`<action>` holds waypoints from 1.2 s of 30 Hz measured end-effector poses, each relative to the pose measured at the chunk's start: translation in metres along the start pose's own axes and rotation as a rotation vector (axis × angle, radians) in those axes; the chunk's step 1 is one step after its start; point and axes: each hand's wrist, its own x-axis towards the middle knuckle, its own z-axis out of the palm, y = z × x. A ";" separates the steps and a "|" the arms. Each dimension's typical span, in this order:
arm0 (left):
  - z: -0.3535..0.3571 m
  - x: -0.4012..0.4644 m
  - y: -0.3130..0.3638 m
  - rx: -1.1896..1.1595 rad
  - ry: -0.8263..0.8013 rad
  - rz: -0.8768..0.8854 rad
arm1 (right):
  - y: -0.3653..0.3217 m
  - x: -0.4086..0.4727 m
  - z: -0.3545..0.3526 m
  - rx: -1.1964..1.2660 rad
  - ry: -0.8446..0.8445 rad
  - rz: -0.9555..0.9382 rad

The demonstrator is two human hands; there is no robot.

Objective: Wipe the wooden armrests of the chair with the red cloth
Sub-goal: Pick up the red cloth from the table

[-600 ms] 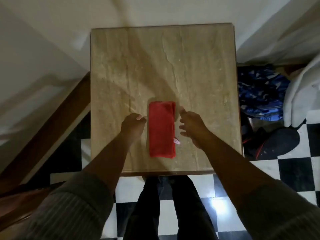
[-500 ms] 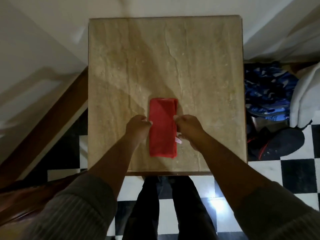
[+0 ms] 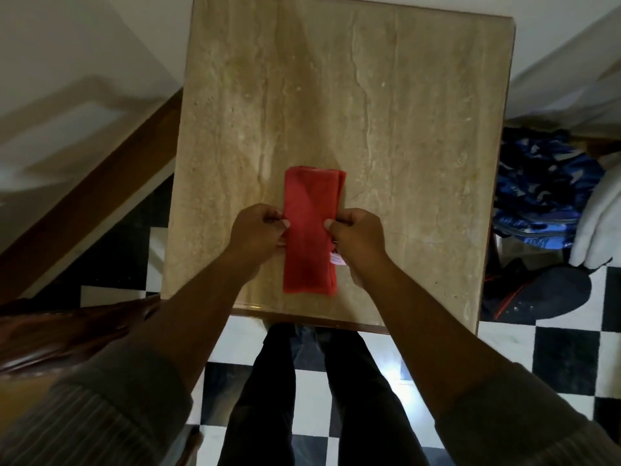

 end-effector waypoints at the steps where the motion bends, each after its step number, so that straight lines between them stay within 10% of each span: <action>1: -0.008 -0.008 0.000 -0.031 0.005 -0.006 | -0.004 -0.006 0.005 -0.005 -0.021 -0.013; 15: -0.173 -0.124 -0.027 -0.343 0.235 0.040 | -0.081 -0.133 0.113 -0.139 -0.362 -0.221; 36: -0.465 -0.193 -0.231 -1.062 0.721 -0.034 | -0.059 -0.307 0.497 -0.739 -0.729 -0.551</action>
